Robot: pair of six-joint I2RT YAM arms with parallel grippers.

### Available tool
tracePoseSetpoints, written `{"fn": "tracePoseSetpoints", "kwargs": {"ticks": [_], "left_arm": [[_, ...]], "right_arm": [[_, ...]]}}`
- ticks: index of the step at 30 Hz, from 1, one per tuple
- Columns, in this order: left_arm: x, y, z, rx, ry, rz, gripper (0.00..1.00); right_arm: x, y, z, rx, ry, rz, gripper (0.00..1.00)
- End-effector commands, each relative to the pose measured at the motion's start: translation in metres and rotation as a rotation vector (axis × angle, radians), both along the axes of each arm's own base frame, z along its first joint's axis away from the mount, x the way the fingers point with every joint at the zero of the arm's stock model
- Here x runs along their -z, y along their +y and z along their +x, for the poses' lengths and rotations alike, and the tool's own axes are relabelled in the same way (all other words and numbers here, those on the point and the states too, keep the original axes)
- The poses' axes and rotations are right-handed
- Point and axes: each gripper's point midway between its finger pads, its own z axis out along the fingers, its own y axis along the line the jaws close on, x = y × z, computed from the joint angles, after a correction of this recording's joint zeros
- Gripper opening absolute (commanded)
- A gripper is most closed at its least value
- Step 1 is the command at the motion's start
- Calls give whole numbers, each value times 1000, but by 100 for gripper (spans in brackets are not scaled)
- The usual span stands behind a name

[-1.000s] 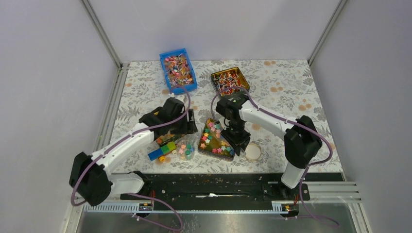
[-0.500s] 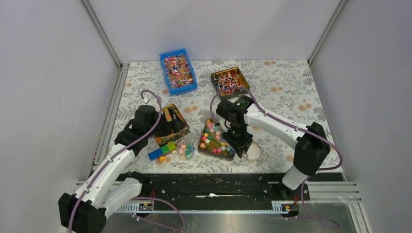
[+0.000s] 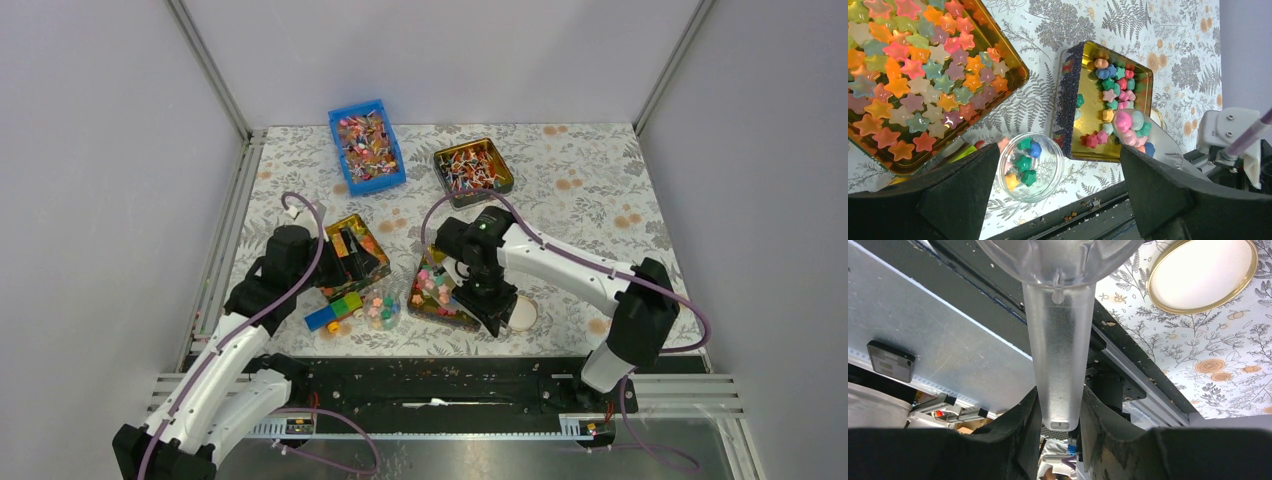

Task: Pack the candies
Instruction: Scoop the fake candies from the storage box, then place the fake candies in the packing bottle.

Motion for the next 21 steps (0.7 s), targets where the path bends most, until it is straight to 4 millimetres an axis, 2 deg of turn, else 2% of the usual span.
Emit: {"fn": "tracePoseSetpoints", "kwargs": {"ticks": [1,12,21], "left_arm": [[0,5,-1,-4,-14,18,94],[-2,11,-7,-18,-6,38,94],[6,13,-9,-10,13,68,94]], "right_arm": [[-24,9,-9,-50,-12,61,0],[-29,33,-34,-137,108,121,0],[-27,55,-39,-151,188,144,0]]}}
